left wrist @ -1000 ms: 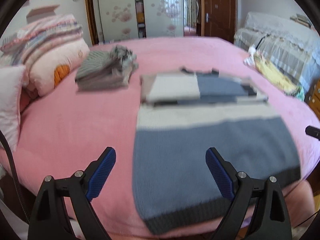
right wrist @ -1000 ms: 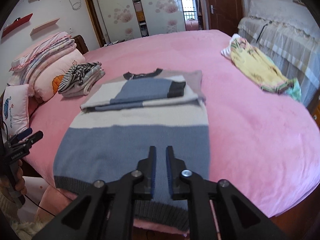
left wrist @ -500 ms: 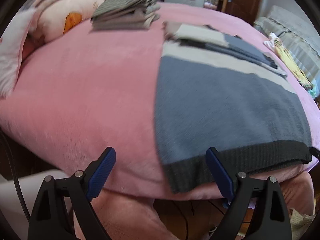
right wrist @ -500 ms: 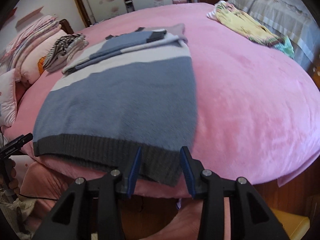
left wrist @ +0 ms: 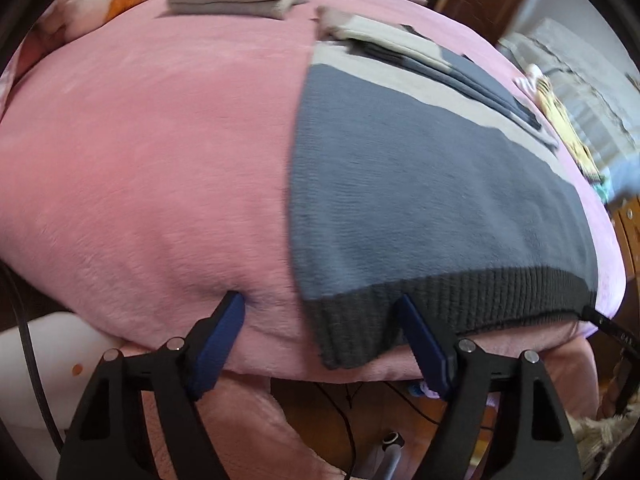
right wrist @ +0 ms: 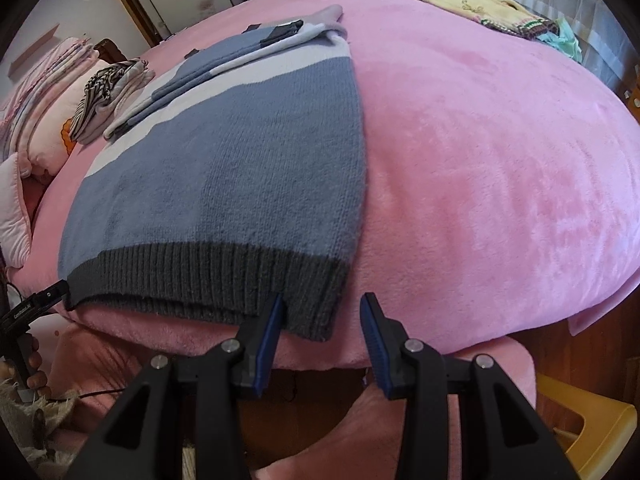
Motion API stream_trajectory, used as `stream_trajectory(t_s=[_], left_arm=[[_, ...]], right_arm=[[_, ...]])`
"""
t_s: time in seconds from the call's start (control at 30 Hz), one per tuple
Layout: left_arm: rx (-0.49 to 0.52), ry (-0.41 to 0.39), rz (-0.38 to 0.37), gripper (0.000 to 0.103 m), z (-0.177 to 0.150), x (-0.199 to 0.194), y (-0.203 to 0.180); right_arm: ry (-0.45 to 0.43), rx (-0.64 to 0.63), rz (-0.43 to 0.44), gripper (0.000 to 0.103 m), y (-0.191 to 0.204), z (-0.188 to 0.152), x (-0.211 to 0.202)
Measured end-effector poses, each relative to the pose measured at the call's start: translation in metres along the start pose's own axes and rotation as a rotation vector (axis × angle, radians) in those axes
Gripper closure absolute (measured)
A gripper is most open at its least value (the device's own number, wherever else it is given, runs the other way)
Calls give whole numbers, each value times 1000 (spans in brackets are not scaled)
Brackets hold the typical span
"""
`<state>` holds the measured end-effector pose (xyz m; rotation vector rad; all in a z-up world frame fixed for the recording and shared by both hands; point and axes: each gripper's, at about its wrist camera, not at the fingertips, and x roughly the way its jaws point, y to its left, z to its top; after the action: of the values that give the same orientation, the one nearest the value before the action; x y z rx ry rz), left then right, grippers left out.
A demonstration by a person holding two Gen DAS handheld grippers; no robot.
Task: Fold small clothes
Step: 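Grasp the dark ribbed hem with both grippers, then lift the hem with both grippers and fold it toward the collar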
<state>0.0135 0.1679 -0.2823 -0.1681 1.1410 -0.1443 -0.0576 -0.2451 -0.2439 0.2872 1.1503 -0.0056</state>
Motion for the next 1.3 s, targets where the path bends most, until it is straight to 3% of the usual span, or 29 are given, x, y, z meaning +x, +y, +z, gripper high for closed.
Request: stream_trajectory(t_s=[0.2, 0.3, 0.43, 0.63, 0.83, 0.9, 0.93, 0.97, 1.03, 1.3], left_arm=[[-5, 17, -54, 26, 5, 11, -6], [7, 13, -98, 46, 4, 7, -10], [16, 6, -113, 55, 7, 7, -15], [-52, 23, -168, 52, 7, 13, 0], [-12, 19, -141, 51, 8, 18, -10], [6, 18, -127, 62, 8, 16, -11], [10, 17, -124, 78, 9, 14, -12], [7, 23, -133, 85, 9, 12, -10], [-16, 22, -152, 89, 11, 7, -8], [-19, -14, -196, 92, 26, -18, -16]], right_arm=[[19, -28, 26, 63, 7, -1, 7], [15, -15, 47, 65, 4, 0, 7], [13, -3, 67, 68, 3, 2, 6], [16, 7, 85, 68, 0, 5, 5], [31, 61, 123, 68, -8, 9, 9], [32, 63, 128, 69, -8, 9, 9], [29, 62, 131, 76, -8, 10, 9], [22, 56, 135, 82, -8, 10, 8], [13, 51, 146, 90, -8, 10, 5], [-82, -1, 182, 93, 2, 21, -28]])
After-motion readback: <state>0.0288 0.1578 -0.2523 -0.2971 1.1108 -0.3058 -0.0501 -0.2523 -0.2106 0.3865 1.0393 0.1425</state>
